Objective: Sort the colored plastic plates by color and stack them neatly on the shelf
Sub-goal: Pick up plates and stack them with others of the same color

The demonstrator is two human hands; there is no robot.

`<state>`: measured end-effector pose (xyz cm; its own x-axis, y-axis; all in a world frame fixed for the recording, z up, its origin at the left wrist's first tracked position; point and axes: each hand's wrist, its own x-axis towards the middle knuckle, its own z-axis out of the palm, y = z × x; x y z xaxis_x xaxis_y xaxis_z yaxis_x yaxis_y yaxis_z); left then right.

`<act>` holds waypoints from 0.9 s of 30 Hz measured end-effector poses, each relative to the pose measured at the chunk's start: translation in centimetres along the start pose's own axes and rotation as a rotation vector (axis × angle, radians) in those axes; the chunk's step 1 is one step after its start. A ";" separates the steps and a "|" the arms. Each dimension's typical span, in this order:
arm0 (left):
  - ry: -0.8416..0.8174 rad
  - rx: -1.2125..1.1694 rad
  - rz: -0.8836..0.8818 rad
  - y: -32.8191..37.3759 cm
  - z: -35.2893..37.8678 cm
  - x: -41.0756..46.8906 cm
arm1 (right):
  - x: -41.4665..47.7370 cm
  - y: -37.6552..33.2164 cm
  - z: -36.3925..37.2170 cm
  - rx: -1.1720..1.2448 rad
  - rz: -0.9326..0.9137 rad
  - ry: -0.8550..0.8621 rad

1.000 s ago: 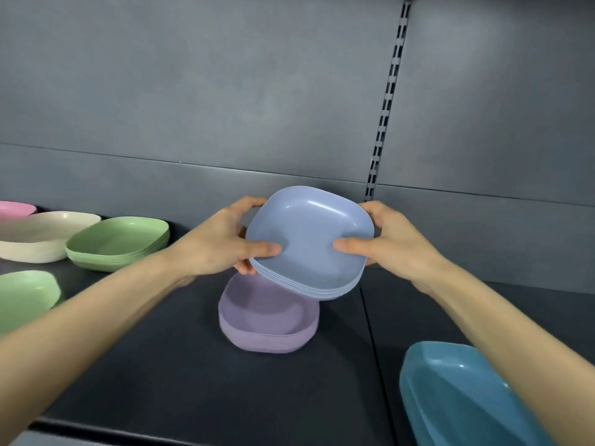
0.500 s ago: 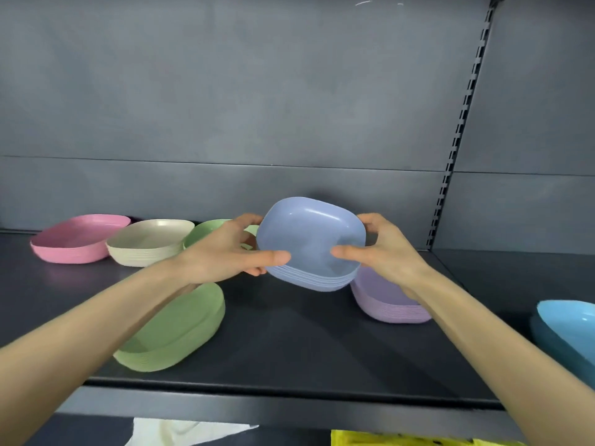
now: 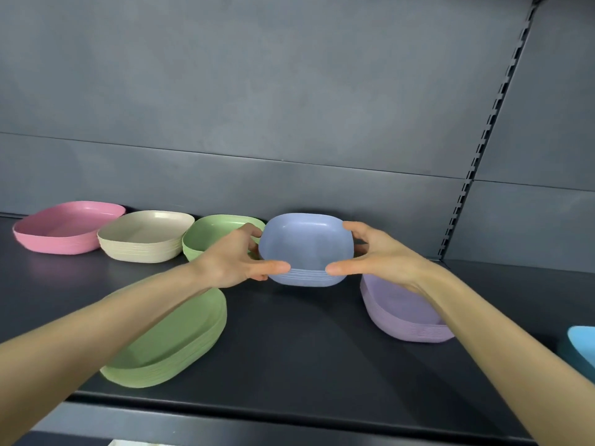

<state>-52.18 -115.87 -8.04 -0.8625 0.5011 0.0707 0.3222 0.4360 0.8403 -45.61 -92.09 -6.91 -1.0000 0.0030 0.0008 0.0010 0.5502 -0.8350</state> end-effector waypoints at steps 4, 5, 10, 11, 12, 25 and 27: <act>-0.047 0.095 -0.012 -1.0 0.2 0.7 | 1.5 0.5 -0.2 -0.128 0.072 -0.046; -0.060 0.096 -0.012 -1.2 0.2 0.9 | 1.7 0.7 -0.2 -0.149 0.083 -0.061; -0.113 0.094 -0.005 -1.6 0.1 2.5 | 3.0 0.5 -0.4 -0.259 0.146 -0.092; -0.126 0.104 0.003 -1.6 0.1 2.8 | 3.2 0.4 -0.5 -0.283 0.156 -0.100; -0.136 0.114 0.009 -1.7 0.1 3.0 | 3.4 0.3 -0.5 -0.304 0.164 -0.108; 0.047 0.406 0.156 -3.3 0.2 4.7 | 5.0 2.0 0.4 -0.364 0.139 0.019; 0.072 0.469 0.193 -3.5 0.2 5.0 | 5.1 2.1 0.7 -0.378 0.124 0.036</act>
<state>-57.49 -114.75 -10.72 -0.7893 0.5604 0.2511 0.6046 0.6375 0.4775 -50.74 -91.55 -9.04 -0.9915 0.1144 -0.0623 0.1295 0.8124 -0.5686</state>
